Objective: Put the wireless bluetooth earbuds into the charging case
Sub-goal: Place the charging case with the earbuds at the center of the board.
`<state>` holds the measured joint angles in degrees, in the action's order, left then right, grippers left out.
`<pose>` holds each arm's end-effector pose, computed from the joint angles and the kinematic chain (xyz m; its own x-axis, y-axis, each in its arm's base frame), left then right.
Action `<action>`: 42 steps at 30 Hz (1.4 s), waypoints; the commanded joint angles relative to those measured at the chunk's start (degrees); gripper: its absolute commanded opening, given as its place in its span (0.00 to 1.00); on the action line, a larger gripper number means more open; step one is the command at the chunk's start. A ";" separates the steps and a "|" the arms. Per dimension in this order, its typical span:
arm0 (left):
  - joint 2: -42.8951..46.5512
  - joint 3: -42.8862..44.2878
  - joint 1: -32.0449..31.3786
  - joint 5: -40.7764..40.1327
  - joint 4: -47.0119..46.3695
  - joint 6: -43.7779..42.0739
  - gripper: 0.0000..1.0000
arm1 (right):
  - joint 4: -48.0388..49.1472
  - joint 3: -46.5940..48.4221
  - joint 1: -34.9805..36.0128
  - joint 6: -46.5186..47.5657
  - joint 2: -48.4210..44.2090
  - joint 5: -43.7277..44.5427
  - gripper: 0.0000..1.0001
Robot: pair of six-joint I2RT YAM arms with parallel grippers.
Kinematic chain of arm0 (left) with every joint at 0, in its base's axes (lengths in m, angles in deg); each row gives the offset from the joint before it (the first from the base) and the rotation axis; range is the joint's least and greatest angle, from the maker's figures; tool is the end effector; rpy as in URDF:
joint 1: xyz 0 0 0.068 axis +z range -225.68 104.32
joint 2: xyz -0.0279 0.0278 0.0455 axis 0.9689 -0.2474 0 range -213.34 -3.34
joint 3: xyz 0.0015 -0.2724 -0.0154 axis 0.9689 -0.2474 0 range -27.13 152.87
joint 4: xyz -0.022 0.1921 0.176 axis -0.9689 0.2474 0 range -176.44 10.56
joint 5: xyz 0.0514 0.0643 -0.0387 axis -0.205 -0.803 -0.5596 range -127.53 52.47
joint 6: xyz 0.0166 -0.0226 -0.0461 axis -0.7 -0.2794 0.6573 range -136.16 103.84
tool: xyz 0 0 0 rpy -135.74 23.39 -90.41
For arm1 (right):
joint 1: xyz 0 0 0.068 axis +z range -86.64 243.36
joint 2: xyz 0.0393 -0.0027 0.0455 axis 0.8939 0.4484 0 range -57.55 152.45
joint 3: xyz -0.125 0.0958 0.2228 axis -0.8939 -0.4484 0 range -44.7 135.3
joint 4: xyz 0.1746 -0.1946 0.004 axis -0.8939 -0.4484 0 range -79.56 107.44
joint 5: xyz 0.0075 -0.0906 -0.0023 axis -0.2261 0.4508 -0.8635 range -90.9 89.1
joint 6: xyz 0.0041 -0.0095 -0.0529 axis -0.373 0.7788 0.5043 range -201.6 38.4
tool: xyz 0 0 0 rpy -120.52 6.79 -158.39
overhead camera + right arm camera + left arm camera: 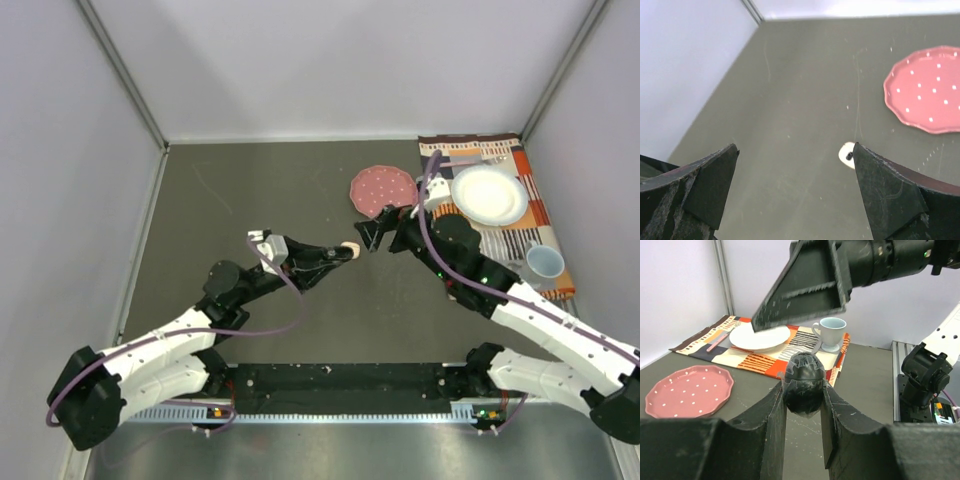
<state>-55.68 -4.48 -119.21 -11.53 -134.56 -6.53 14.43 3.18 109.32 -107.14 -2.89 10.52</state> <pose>0.1357 -0.1504 0.2868 0.0720 -0.2757 -0.9585 0.9459 0.3237 -0.0221 0.1615 0.1568 0.3411 -0.3518 0.2440 -0.9037 -0.4624 0.7941 0.3944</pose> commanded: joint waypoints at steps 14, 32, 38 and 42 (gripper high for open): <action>-4.61 2.22 0.11 -6.40 -5.32 2.94 0.00 | 12.85 -8.06 2.12 -3.20 3.80 -15.04 0.99; -8.22 3.27 4.94 -14.31 2.49 12.08 0.00 | 4.07 -17.29 -3.32 -14.01 -13.25 17.06 0.99; -6.29 -0.41 12.41 -8.96 4.97 18.65 0.00 | -1.30 -19.57 -6.40 -16.99 -14.05 10.21 0.99; -8.56 -3.31 12.59 -8.77 4.61 22.36 0.00 | -1.39 -21.51 -7.02 -18.84 -13.17 8.18 0.99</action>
<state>-63.06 -5.53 -106.73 -22.59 -128.33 10.34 14.10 -17.06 103.15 -123.18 -16.23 22.04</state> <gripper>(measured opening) 0.334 0.987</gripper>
